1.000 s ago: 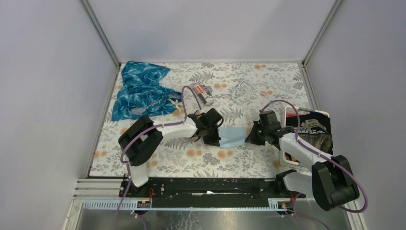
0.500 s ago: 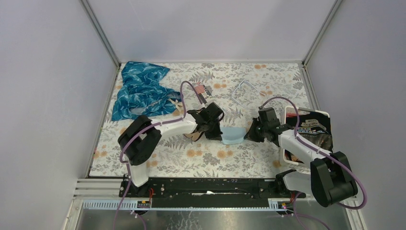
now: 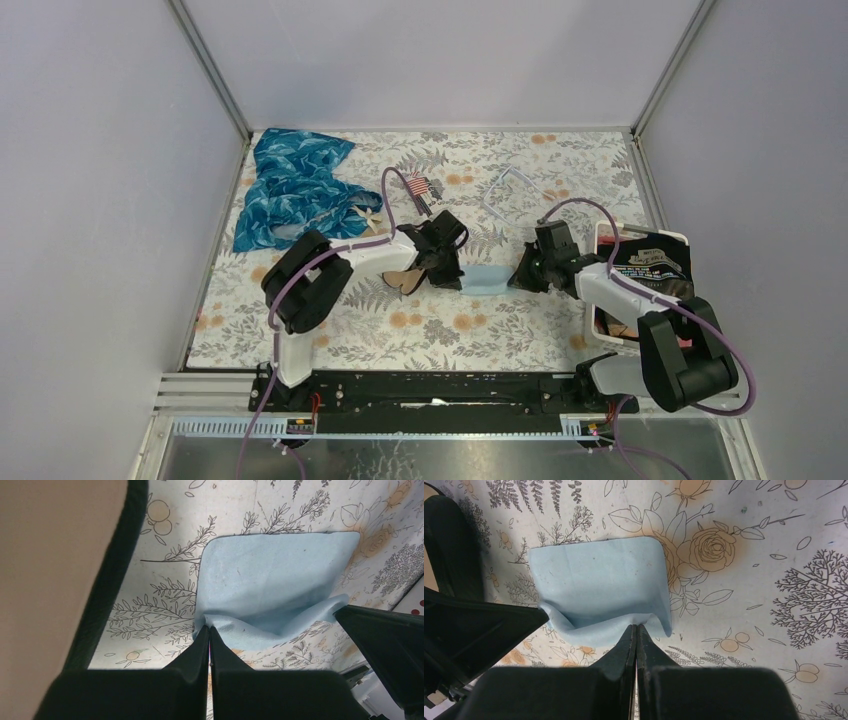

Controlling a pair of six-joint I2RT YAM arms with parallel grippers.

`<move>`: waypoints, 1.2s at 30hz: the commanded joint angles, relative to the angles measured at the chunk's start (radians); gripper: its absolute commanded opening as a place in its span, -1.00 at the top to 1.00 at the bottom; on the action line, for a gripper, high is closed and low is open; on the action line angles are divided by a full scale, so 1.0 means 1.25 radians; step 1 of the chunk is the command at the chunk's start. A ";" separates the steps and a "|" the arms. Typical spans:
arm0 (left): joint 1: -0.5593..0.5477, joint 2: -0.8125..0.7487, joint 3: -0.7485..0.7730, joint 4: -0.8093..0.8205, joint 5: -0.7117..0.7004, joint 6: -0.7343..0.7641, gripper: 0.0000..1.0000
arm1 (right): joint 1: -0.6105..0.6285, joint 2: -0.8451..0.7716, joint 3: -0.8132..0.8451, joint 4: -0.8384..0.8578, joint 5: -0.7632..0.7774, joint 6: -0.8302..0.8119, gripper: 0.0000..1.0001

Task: Organize the sunglasses
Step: Fold the glasses cleaning cloth at the center of the board.

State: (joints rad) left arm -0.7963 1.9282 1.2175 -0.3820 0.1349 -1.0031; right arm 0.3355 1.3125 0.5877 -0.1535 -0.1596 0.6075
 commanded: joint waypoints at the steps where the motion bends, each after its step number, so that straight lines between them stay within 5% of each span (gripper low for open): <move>1: 0.012 0.004 0.017 -0.004 0.000 0.016 1.00 | 0.000 0.012 0.026 0.021 0.027 -0.003 1.00; 36: 0.042 0.015 0.052 0.002 -0.013 0.052 1.00 | -0.001 0.064 0.051 0.033 0.064 -0.011 1.00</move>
State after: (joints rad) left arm -0.7502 1.9495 1.2472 -0.3786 0.1352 -0.9684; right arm 0.3355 1.3899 0.6113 -0.1219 -0.1127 0.6018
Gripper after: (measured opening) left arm 0.003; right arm 0.011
